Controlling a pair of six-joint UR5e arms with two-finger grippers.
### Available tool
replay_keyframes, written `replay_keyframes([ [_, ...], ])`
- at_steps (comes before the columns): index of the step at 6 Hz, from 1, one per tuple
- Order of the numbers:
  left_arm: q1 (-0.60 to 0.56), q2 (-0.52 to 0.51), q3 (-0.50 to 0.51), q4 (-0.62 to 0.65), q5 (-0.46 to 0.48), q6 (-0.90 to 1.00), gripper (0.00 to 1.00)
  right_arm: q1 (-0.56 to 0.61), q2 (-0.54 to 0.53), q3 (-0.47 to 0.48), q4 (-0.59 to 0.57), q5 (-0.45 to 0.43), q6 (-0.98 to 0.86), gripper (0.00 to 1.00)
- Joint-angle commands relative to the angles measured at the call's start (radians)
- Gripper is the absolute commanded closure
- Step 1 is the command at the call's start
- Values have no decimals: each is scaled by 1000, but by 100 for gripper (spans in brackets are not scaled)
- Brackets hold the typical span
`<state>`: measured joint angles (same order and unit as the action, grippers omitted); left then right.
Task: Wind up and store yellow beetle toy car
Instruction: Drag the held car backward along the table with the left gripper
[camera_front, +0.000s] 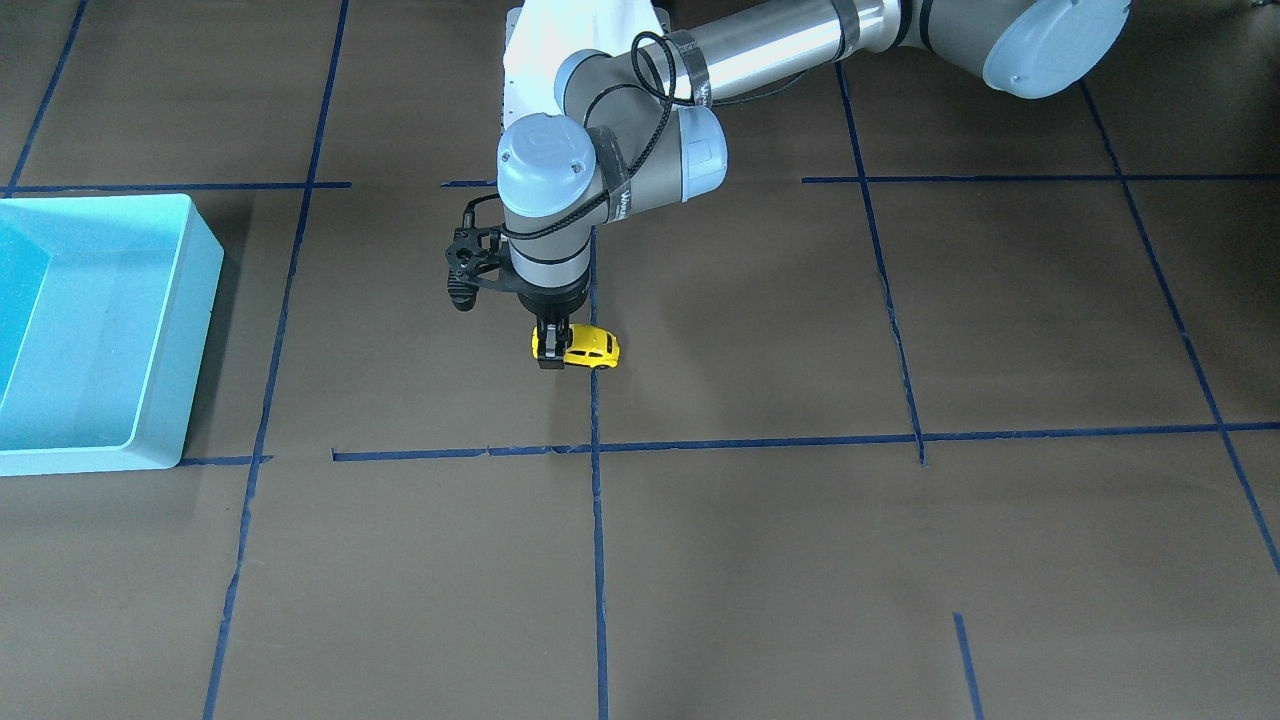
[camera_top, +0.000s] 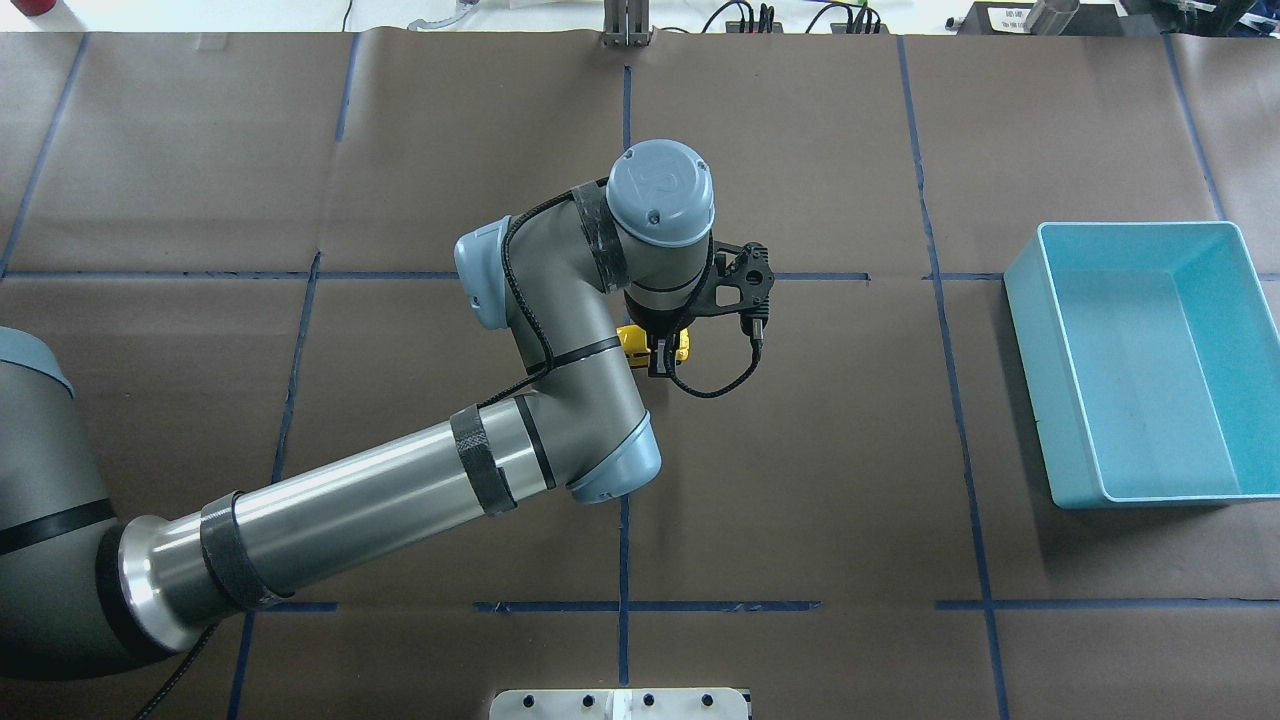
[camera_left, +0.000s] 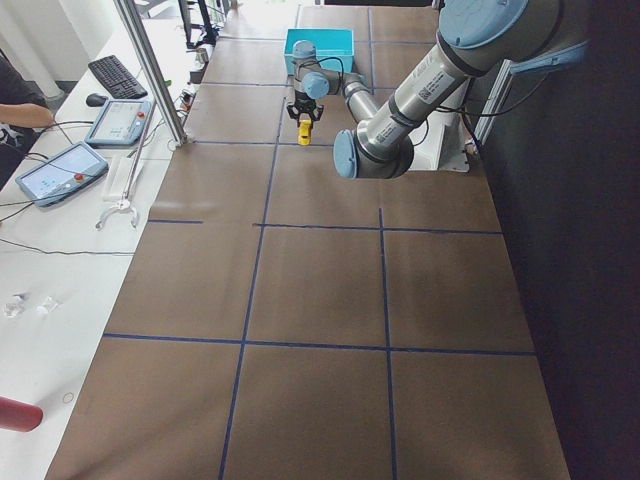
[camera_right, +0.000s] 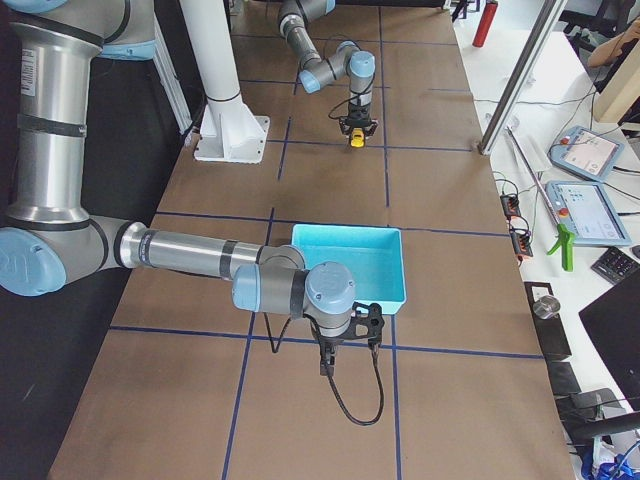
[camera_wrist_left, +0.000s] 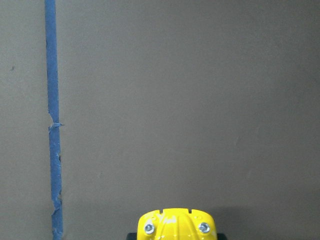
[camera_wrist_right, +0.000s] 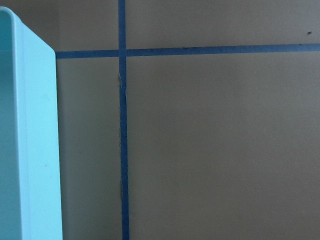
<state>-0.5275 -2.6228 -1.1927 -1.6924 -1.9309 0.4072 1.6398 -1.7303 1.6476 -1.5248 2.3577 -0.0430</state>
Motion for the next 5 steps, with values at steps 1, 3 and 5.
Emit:
replay_keyframes([
  [1, 0, 18, 2, -22, -14, 1, 100, 0, 0, -2, 0, 0, 0, 0],
  [3, -2, 27, 4, -49, -14, 1, 100, 0, 0, -2, 2, 0, 0, 0],
  [5, -3, 38, 2, -67, -14, 1, 100, 0, 0, -5, 2, -2, 0, 0],
])
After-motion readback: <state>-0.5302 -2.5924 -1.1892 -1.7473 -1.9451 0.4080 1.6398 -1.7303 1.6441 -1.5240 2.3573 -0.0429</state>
